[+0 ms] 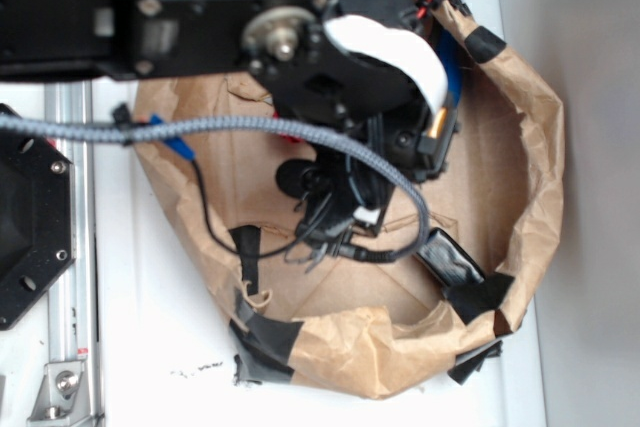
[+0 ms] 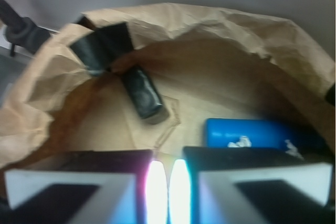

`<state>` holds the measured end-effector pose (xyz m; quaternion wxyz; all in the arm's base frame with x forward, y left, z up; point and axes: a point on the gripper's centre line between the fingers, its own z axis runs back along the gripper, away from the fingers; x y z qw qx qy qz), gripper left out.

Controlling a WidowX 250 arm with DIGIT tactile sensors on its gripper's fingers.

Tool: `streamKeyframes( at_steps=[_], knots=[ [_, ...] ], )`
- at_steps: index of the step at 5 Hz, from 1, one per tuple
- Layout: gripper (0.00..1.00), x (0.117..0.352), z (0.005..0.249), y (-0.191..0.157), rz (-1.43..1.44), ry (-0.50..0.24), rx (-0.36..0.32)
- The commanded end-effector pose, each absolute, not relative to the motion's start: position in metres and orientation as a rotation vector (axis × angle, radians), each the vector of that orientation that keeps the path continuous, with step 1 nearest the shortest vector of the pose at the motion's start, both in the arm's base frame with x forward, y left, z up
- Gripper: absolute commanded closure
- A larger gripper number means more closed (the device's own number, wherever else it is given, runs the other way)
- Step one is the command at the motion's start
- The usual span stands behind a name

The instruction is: Grab the black box.

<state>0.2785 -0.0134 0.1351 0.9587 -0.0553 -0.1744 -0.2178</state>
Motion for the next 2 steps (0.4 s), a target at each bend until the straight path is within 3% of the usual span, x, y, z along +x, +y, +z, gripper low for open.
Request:
streamKeyframes(
  at_steps=[1,2],
  knots=[
    [0.0,0.309,0.114,-0.052,-0.577,-0.366,-0.082],
    [0.0,0.319,0.089,-0.091,-0.744,-0.352,-0.111]
  ],
)
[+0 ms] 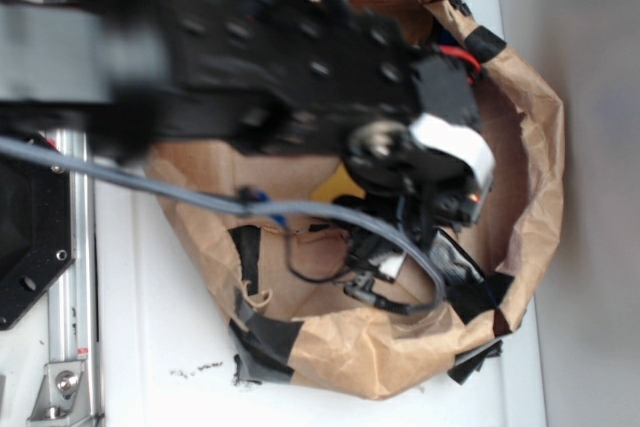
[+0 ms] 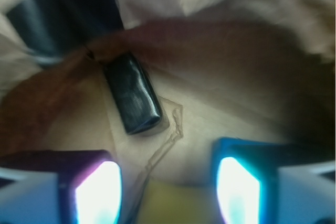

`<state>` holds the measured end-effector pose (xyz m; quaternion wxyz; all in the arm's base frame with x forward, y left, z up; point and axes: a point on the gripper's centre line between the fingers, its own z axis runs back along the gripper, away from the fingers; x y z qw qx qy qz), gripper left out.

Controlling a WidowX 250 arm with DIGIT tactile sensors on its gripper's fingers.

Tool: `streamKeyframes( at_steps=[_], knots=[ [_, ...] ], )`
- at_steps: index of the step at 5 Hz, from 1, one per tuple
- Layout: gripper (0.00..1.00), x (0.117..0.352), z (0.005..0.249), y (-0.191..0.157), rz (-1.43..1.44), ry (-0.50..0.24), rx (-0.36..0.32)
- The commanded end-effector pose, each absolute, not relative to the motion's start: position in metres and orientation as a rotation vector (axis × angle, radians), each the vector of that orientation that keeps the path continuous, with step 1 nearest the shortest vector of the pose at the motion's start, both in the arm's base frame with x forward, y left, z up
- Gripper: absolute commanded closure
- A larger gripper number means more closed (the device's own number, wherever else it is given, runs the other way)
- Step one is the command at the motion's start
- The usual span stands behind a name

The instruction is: Grab the black box.

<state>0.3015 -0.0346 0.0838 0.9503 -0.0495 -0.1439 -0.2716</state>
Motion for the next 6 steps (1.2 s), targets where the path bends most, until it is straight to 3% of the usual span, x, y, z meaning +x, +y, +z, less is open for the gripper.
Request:
streamKeyframes(
  at_steps=[1,2,3,4,5,6],
  knots=[
    [0.0,0.316,0.069,-0.109,-0.809,-0.34,-0.077],
    [0.0,0.319,0.05,-0.114,-0.846,-0.31,-0.056],
    [1.0,0.319,0.052,-0.107,-0.789,-0.292,-0.044],
    [1.0,0.307,0.091,-0.083,-0.678,-0.317,-0.083],
    [1.0,0.288,0.14,-0.053,-0.491,-0.39,-0.077],
    [1.0,0.269,0.188,-0.03,-0.224,-0.321,-0.113]
  ],
)
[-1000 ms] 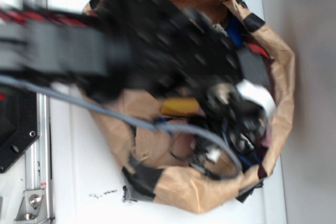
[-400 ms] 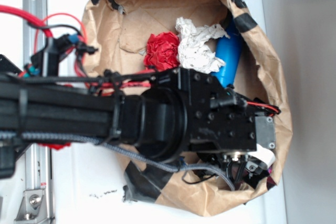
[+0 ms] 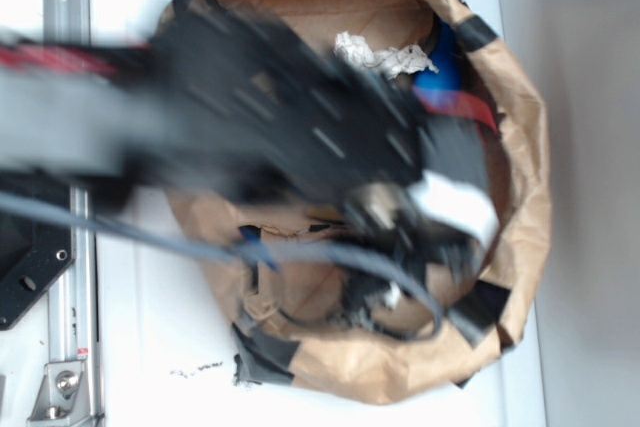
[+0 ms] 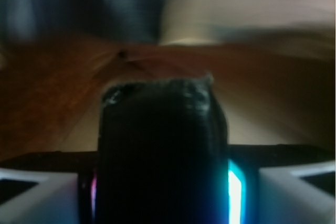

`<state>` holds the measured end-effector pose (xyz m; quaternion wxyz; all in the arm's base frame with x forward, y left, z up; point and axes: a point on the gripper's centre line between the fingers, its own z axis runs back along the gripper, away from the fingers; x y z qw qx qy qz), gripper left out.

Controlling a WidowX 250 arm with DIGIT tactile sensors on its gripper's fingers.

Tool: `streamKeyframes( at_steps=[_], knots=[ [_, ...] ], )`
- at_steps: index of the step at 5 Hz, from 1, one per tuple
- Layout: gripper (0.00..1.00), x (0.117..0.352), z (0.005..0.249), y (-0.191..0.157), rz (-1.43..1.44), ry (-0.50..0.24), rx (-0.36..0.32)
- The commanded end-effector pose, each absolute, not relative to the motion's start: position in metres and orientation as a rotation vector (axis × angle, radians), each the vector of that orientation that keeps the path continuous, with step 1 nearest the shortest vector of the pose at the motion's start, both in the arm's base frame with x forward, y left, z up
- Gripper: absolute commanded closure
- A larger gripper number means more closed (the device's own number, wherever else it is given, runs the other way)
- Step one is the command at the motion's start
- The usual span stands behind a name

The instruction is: Grab the black box.

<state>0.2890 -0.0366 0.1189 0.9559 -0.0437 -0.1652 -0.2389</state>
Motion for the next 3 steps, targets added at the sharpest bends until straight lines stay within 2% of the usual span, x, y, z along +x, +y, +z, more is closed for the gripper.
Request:
streamKeyframes(
  at_steps=[1,2,3],
  knots=[
    [1.0,0.256,0.217,-0.025,-0.011,-0.215,-0.138],
    [1.0,0.25,0.229,-0.024,0.075,-0.106,-0.138],
    [1.0,0.252,0.224,-0.019,0.124,-0.099,-0.09]
  ],
)
